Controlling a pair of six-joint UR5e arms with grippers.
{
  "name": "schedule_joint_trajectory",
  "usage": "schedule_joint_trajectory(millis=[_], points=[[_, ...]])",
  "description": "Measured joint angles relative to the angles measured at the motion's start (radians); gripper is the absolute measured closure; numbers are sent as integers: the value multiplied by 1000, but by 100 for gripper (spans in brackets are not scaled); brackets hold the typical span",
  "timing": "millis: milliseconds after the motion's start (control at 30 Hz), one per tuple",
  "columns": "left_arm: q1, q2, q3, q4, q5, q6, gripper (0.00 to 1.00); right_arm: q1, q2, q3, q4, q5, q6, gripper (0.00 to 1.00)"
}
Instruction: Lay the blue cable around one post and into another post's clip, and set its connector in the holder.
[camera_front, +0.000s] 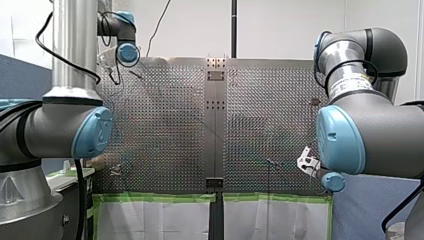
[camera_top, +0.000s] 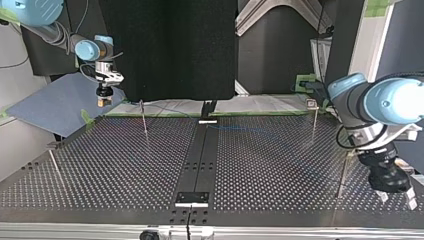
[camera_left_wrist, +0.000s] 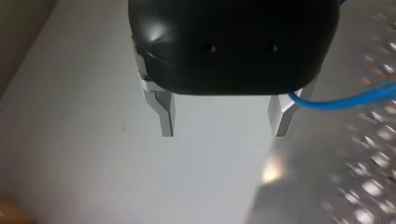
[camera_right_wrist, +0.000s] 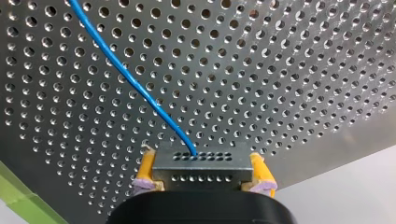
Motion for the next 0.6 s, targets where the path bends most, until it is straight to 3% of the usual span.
schedule_joint_trajectory(millis=[333,600], points=[[82,-6,-52,85,93,-93,0,1,0,0,1,0,-4,100],[105,-7,-99,147,162,-168,0,1,0,0,2,0,-4,100]])
